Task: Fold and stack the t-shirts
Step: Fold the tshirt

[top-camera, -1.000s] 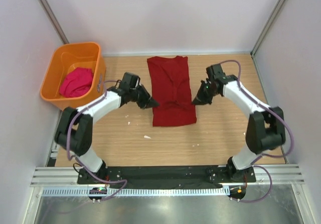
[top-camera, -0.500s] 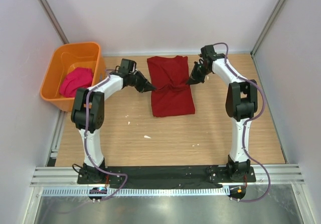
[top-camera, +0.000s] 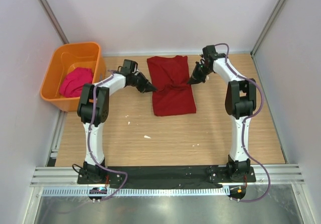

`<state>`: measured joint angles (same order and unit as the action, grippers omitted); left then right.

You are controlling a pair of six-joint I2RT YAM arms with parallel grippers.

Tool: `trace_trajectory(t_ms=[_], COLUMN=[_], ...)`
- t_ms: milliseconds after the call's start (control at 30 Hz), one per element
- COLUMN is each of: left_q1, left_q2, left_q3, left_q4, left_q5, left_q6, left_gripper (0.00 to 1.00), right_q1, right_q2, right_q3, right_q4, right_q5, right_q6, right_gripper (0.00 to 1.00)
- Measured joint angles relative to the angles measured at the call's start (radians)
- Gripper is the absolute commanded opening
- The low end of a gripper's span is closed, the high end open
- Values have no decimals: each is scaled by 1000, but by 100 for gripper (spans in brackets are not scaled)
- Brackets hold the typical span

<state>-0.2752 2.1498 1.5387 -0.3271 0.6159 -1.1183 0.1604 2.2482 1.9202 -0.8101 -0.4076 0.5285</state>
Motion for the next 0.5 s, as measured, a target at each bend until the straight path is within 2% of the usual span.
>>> trace_trajectory(t_ms=[500], left_q1=[27], left_q2=[49], left_q3=[90], left_q4=[-9], left_q5=[24], left_q6=[12], left_gripper=[0], right_q1=[-16], right_q2=[47], right_q3=[39], right_q4=[0], right_q5=[0], right_q6=[8], right_gripper=[2])
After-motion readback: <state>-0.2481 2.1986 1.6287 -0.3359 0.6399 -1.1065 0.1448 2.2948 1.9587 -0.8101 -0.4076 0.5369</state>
